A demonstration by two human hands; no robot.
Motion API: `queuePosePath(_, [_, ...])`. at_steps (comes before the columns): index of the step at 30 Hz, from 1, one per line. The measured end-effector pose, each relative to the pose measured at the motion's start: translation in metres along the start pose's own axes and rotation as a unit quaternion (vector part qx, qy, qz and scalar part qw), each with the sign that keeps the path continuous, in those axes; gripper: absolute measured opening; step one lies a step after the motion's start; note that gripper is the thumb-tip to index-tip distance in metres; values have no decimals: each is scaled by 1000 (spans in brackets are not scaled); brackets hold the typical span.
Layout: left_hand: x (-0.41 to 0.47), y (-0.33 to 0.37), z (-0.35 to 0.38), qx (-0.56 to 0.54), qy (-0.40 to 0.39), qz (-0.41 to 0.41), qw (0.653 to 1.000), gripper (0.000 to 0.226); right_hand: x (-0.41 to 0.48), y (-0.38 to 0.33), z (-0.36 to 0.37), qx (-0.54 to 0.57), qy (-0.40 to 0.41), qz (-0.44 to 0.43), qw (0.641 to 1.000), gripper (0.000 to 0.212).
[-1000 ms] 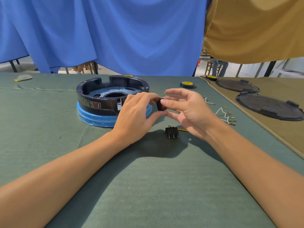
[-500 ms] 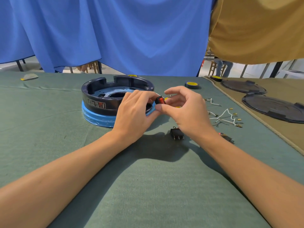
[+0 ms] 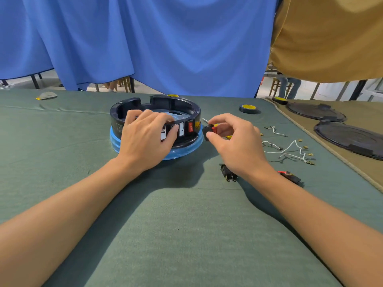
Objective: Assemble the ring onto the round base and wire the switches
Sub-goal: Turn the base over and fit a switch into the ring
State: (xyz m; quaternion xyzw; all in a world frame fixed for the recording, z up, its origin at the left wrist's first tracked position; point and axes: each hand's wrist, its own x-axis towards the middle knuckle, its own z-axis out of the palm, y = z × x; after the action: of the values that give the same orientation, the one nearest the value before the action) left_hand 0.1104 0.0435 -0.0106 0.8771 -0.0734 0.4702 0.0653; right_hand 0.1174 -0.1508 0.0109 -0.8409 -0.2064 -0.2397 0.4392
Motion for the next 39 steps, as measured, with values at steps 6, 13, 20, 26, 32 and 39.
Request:
queuePosePath(6, [-6,-3,3,24,-3,40,999,22,10,-11,27,13,-17,-34,999,16])
queuePosePath(13, [-5,0,5,0,14,17,1000,20,6,-10,48,-8,39,-62,997,18])
queuePosePath(20, [-4,2,4,-13,24,9,1000,20,5,-12,48,8,66,-43,997,14])
queuePosePath(26, [-5,3,2,-22,15,1,1000,20,19,-7,28,81,191,63,976,16])
queuePosePath(32, [-5,5,1,-29,16,-8,999,18,11,-3,25,100,125,113,981,16])
queuePosePath(39, [-2,12,2,-36,21,-61,997,29,2,-9,29,46,61,57,995,19])
